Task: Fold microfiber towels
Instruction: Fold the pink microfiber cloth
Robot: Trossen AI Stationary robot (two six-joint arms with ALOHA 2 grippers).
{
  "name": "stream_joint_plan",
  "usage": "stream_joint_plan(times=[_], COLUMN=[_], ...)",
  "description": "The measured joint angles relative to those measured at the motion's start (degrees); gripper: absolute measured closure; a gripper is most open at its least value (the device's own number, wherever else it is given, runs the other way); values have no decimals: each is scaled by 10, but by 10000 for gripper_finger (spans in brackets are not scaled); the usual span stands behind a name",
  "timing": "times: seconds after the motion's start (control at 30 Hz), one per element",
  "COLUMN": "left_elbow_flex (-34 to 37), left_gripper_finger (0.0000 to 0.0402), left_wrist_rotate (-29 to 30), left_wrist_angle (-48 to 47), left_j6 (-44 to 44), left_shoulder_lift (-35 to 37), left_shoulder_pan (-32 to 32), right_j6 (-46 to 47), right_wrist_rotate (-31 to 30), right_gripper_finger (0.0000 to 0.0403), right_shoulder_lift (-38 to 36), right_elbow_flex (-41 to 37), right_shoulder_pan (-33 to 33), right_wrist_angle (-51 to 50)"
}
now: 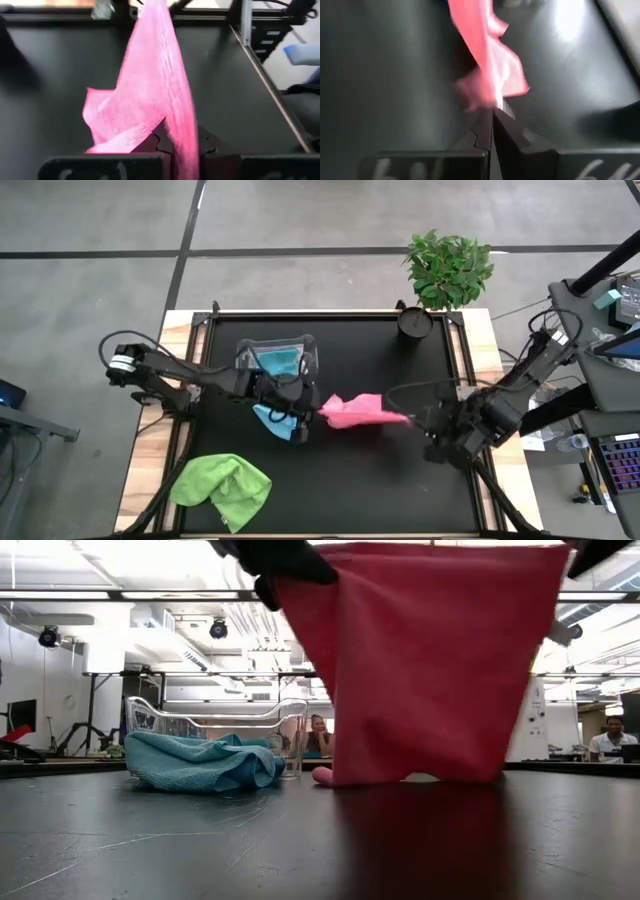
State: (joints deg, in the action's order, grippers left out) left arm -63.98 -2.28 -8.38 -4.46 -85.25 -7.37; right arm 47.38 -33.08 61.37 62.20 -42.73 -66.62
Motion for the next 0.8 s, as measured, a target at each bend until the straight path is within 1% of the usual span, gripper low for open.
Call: stream_joint_plan(times=[0.1,0.23,0.3,0.4,0.43,0.5,0.6,0.7,0.8], left_elbow_flex=[23,26,26,26,26,26,26,26,26], left_gripper_finger=[402,402,402,402,402,402,402,402,402], left_wrist_rotate=[0,0,3,42,63,106,153,165,175], left_wrist_angle=[33,34,34,35,35,41,63,75,75], left_j6=[-20,-26,-31,-58,-66,-73,-77,-87,-93], left_shoulder_lift=[0,0,0,0,0,-1,-1,-1,-1], left_shoulder_pan=[-16,-24,-24,-24,-24,-23,-18,-9,0], right_j6=[32,55,71,114,108,76,51,17,-53], right_wrist_rotate=[18,11,-37,-125,-138,-141,-148,-162,-189], right_gripper_finger=[395,395,394,394,394,388,368,338,307], right_shoulder_lift=[21,42,51,72,81,105,148,196,246], right_elbow_flex=[-4,-5,-5,-7,-9,-13,-15,-19,-28], right_shoulder_pan=[-16,-35,-40,-41,-41,-39,-21,1,13], right_wrist_angle=[6,20,24,43,59,96,148,195,244])
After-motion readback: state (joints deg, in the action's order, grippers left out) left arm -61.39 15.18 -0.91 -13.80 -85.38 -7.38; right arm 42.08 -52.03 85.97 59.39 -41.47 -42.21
